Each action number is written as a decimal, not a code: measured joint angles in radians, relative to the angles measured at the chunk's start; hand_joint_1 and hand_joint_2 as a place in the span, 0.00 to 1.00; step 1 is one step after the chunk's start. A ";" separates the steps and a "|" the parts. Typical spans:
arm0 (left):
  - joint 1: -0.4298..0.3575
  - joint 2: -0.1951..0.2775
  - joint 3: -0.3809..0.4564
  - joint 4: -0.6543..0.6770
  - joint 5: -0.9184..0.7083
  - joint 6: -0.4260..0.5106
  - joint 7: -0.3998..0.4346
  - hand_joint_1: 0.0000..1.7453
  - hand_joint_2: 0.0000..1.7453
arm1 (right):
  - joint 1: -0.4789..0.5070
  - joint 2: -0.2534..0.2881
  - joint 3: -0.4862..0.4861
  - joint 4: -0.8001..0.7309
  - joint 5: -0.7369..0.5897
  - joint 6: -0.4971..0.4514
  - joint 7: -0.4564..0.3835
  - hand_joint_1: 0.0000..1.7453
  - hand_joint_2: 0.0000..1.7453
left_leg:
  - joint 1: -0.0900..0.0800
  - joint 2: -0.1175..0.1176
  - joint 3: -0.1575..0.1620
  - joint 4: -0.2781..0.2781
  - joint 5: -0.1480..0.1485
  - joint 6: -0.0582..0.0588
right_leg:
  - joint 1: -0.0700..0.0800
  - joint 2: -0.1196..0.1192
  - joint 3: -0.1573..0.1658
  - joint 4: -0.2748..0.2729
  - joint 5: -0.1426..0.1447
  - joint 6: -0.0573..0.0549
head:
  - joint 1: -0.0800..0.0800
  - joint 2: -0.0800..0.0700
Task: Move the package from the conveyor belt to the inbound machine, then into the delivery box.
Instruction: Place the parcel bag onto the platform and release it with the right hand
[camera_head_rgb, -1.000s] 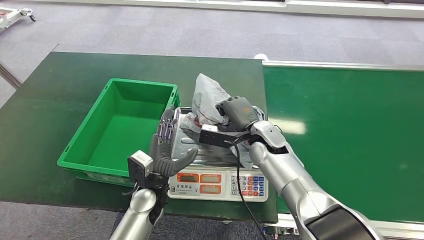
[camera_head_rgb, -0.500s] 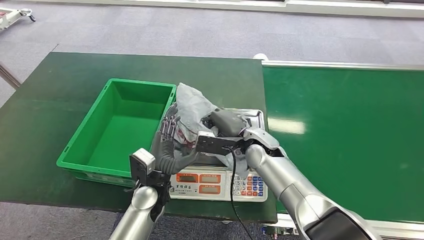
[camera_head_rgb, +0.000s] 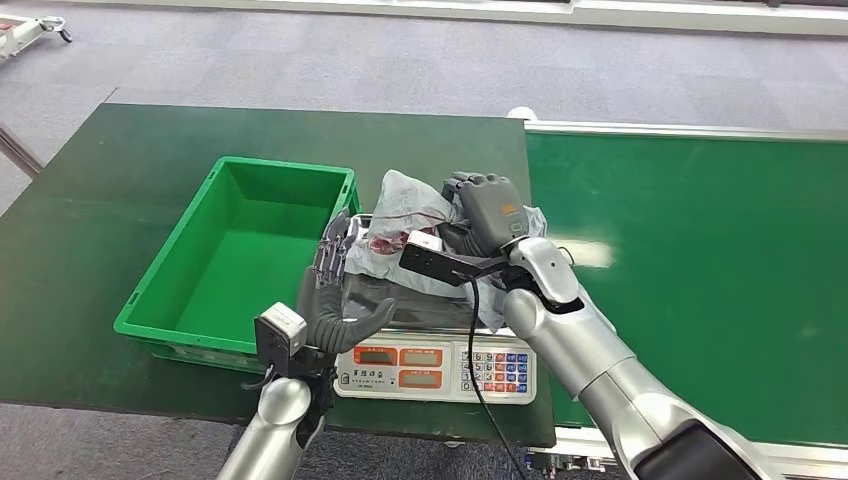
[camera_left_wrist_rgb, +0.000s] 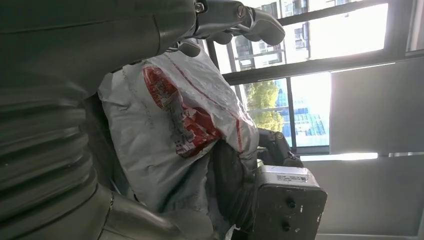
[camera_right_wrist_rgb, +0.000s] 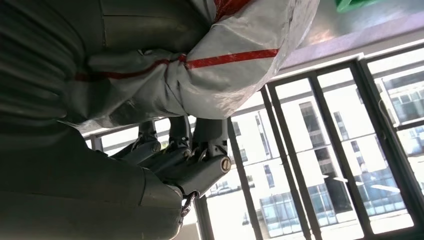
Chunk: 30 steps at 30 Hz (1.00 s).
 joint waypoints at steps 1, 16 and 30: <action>0.001 0.000 0.000 -0.002 -0.001 0.001 0.000 0.00 1.00 | 0.001 -0.003 0.000 -0.005 0.005 -0.003 0.009 0.00 0.50 | 0.000 0.000 0.000 0.000 0.000 0.000 | 0.000 0.000 0.000 0.000 0.000 0.000 | 0.000 0.000; -0.004 0.000 0.000 -0.004 -0.004 0.003 0.000 0.00 1.00 | 0.022 -0.019 -0.002 -0.081 -0.148 0.004 -0.152 0.00 1.00 | 0.000 0.000 0.000 0.000 0.000 0.000 | 0.000 0.000 0.000 0.000 0.000 0.000 | 0.000 0.000; -0.005 0.004 0.017 -0.008 0.002 0.019 0.000 0.00 1.00 | 0.097 -0.069 -0.053 -0.269 -0.293 0.048 -0.200 0.00 1.00 | 0.000 0.000 0.000 0.000 0.000 0.000 | 0.000 0.000 0.000 0.000 0.000 0.000 | 0.000 0.000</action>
